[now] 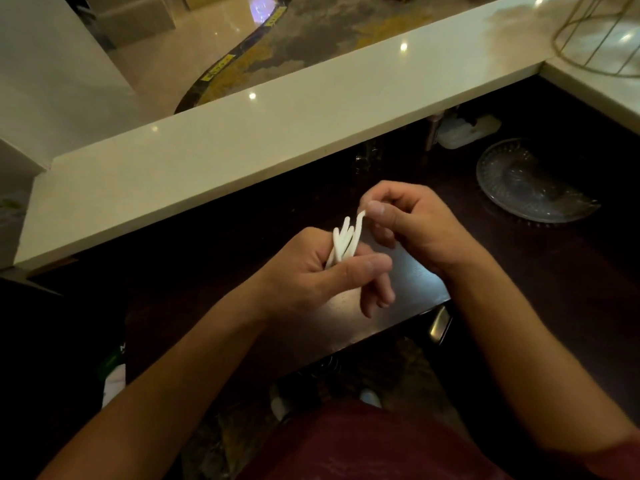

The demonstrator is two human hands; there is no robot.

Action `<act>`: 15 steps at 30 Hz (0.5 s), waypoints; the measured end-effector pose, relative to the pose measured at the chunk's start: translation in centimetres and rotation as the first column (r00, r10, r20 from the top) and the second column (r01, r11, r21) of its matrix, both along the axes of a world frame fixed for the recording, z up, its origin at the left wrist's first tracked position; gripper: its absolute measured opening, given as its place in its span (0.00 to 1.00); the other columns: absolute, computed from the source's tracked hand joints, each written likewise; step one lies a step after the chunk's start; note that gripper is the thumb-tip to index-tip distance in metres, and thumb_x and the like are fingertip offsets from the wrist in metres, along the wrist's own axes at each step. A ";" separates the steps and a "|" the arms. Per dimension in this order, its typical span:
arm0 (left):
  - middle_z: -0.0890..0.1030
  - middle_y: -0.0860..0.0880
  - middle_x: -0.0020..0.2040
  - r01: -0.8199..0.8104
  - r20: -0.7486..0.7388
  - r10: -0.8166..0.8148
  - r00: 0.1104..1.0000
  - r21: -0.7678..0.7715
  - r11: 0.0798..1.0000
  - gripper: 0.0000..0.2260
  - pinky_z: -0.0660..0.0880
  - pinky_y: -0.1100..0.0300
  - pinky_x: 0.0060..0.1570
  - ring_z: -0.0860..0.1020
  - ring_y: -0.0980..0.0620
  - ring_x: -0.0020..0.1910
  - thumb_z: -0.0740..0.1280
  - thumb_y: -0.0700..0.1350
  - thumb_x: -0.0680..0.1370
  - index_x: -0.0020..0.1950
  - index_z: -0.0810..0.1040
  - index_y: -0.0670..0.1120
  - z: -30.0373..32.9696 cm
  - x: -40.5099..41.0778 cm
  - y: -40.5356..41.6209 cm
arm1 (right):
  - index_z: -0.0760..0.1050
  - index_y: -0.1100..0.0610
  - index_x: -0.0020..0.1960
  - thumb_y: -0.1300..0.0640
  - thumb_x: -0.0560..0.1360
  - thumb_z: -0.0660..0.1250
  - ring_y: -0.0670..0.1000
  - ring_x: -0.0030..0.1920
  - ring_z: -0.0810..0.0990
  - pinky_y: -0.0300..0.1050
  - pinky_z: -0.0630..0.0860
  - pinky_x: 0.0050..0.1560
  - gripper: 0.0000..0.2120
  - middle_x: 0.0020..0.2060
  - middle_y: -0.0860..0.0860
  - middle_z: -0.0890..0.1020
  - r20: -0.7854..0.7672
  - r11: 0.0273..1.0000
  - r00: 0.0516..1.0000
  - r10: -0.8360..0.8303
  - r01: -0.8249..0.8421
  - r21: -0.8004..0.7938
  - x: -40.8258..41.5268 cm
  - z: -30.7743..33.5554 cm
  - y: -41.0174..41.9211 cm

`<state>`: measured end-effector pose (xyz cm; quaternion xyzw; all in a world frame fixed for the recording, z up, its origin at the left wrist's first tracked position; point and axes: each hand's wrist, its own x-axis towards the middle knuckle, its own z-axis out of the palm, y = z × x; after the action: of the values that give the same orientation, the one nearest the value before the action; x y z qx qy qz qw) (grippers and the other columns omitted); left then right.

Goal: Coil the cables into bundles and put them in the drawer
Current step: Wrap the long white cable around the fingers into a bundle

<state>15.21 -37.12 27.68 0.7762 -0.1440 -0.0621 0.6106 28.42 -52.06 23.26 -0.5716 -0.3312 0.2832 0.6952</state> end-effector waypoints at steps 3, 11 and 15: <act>0.83 0.47 0.36 -0.006 0.011 0.009 1.000 -0.208 0.978 0.25 0.70 0.23 0.46 0.80 0.45 0.31 0.60 0.58 0.83 0.42 0.81 0.39 0.2 0.4 -0.3 | 0.81 0.55 0.46 0.55 0.80 0.67 0.60 0.36 0.73 0.48 0.70 0.37 0.07 0.35 0.69 0.74 -0.087 1.000 0.996 0.007 -0.008 -0.003 -1.5 -1.0 0.8; 0.81 0.50 0.27 -0.174 -0.016 0.182 0.983 -0.386 0.906 0.25 0.65 0.22 0.41 0.70 0.32 0.24 0.51 0.46 0.82 0.34 0.82 0.41 -0.8 1.4 0.2 | 0.81 0.49 0.45 0.56 0.86 0.55 0.47 0.37 0.83 0.44 0.76 0.50 0.18 0.32 0.51 0.81 -0.163 0.995 0.982 0.096 -0.094 0.025 -3.4 -1.9 1.4; 0.79 0.48 0.25 -0.259 -0.058 0.261 0.963 -0.448 0.855 0.23 0.68 0.27 0.42 0.70 0.33 0.24 0.56 0.47 0.81 0.34 0.82 0.41 -1.1 1.8 1.0 | 0.80 0.59 0.52 0.50 0.85 0.53 0.59 0.47 0.83 0.56 0.77 0.55 0.19 0.45 0.61 0.84 -0.174 0.981 0.966 0.189 -0.193 -0.007 -3.3 -2.9 1.2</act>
<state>16.98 -36.08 26.62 0.6253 -0.0497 0.0580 0.7766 25.10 -50.85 20.36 -0.5186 -0.3197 0.4011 0.6840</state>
